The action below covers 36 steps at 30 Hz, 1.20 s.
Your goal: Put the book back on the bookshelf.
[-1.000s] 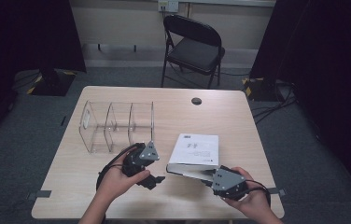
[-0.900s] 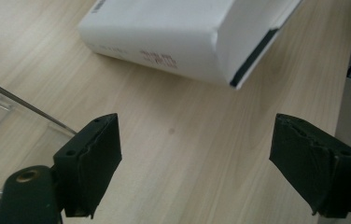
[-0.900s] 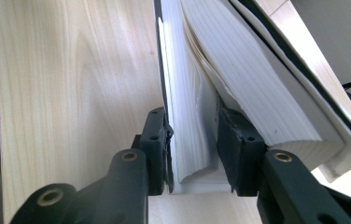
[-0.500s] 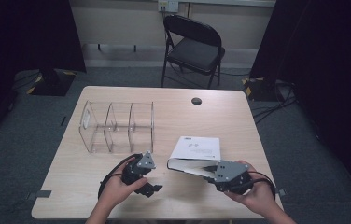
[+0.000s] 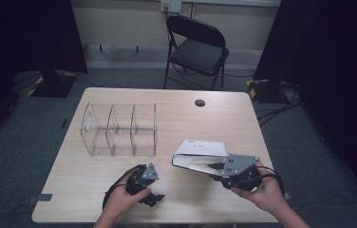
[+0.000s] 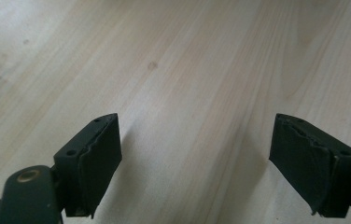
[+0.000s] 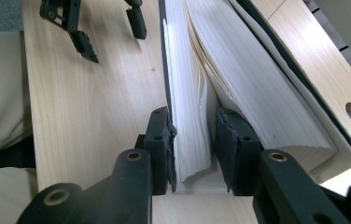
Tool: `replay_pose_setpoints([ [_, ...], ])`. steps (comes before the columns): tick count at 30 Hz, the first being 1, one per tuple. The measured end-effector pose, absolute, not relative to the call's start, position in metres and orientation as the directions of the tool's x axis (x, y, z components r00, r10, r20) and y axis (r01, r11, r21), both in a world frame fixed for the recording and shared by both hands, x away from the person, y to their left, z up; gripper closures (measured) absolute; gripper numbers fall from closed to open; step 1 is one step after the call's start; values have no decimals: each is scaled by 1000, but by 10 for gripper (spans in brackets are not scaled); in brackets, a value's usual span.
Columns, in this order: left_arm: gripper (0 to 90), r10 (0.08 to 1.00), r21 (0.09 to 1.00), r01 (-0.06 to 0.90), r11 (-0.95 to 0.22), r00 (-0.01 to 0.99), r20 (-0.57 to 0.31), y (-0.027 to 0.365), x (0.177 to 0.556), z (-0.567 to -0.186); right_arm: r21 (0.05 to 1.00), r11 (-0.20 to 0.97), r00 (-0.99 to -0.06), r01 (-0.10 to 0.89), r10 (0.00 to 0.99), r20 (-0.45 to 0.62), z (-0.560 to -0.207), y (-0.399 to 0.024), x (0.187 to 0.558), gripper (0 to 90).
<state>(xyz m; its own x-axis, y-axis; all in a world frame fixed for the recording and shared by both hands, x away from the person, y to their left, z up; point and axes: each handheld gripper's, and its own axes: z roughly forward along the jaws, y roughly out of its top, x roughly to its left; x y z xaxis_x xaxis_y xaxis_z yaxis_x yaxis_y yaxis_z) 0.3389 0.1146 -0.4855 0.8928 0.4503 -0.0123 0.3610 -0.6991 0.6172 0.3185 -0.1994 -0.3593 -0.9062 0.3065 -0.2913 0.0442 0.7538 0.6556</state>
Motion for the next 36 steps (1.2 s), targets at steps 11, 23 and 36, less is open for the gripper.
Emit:
replay_pose_setpoints([
  [11, 157, 436, 635, 345, -692, 900, -13, 114, 337, -488, 678, 730, -922, 83, 314, -225, -343, -203, 320, 683],
  [23, 152, 439, 652, 339, -678, 898, -10, 116, 337, -490, 604, 786, -930, 131, 309, -201, -322, -200, 330, 697],
  [36, 114, 433, 668, 326, -669, 902, -7, 117, 338, -493, 596, 790, -949, 144, 280, -142, -309, -205, 338, 715],
])
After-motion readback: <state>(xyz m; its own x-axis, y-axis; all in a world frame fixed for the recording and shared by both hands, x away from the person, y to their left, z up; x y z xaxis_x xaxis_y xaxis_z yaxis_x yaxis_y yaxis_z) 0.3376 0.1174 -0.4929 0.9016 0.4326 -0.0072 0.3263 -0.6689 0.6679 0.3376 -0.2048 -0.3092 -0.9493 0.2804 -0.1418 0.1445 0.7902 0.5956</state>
